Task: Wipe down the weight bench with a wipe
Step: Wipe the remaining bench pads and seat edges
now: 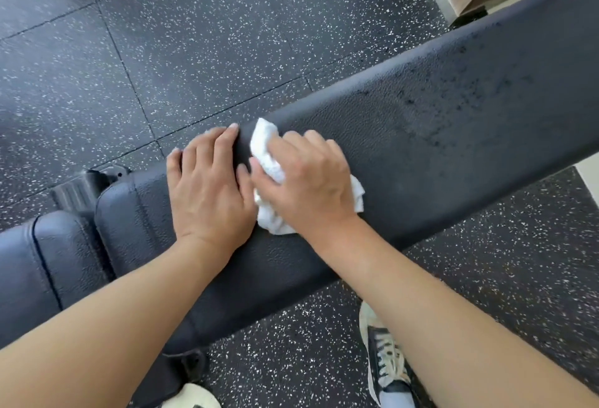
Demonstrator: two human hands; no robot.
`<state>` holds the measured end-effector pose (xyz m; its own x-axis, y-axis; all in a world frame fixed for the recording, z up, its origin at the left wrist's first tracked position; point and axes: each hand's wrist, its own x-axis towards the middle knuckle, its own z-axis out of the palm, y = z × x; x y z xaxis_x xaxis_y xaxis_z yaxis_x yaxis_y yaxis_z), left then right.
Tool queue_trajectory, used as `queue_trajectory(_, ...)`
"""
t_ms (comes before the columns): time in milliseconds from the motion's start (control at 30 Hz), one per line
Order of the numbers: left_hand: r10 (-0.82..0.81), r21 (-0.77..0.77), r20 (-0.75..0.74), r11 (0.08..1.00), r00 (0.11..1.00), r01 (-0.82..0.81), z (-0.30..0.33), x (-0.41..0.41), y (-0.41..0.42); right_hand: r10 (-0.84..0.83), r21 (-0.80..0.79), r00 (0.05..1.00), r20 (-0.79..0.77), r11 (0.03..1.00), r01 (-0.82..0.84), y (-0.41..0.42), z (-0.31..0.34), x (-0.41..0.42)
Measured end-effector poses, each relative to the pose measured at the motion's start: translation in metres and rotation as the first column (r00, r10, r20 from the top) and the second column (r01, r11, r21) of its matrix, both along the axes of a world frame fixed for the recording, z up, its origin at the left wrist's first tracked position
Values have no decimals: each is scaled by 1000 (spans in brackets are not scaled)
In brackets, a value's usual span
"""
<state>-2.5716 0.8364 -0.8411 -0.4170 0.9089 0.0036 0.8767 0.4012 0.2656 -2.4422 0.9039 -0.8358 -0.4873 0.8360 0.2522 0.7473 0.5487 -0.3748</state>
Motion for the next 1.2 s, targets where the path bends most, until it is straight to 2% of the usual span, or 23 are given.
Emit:
queue_trajectory(100,-7,10,7,1000,1000,7,-1,-1,0,69,103,997,34,992,-72,0,-5,50)
queue_trajectory(167,-13,-6,16,1000,1000,14,4,-1,0,-102,113,994,42,989,97,21,-1,86)
queue_trajectory(233,-25,-37,25,999,999,26,8,-2,-2,-327,23,944,48,945,326,43,6,104)
queue_trajectory(333,-87,-55,92,994,992,93,14,-7,-3,-430,-53,899,84,899,435,42,5,89)
queue_trajectory(400,-168,-61,135,982,977,177,18,-21,-12,-398,-47,915,62,915,401,22,5,58)
queue_trajectory(500,-275,-84,150,954,950,289,25,-53,-56,-265,-2,963,52,964,265,-26,8,-9)
queue_trajectory(633,-287,-117,161,944,944,307,42,-81,-142,-19,8,998,59,1000,18,-107,5,-81)
queue_trajectory(767,-237,-205,185,940,954,273,55,-80,-170,125,31,992,14,992,-126,-126,4,-80)
queue_trajectory(900,-204,-177,142,958,969,228,58,-63,-140,301,120,951,69,944,-307,-89,3,-45)
queue_trajectory(1033,-148,-221,60,962,987,158,60,-44,-103,169,170,981,95,968,-184,-9,2,14)
queue_trajectory(1133,-201,-236,69,948,977,212,62,-14,-71,84,187,985,152,976,-112,35,5,47)
queue_trajectory(1200,-246,-226,87,939,965,260,62,4,-48,72,197,989,128,976,-97,40,1,62)
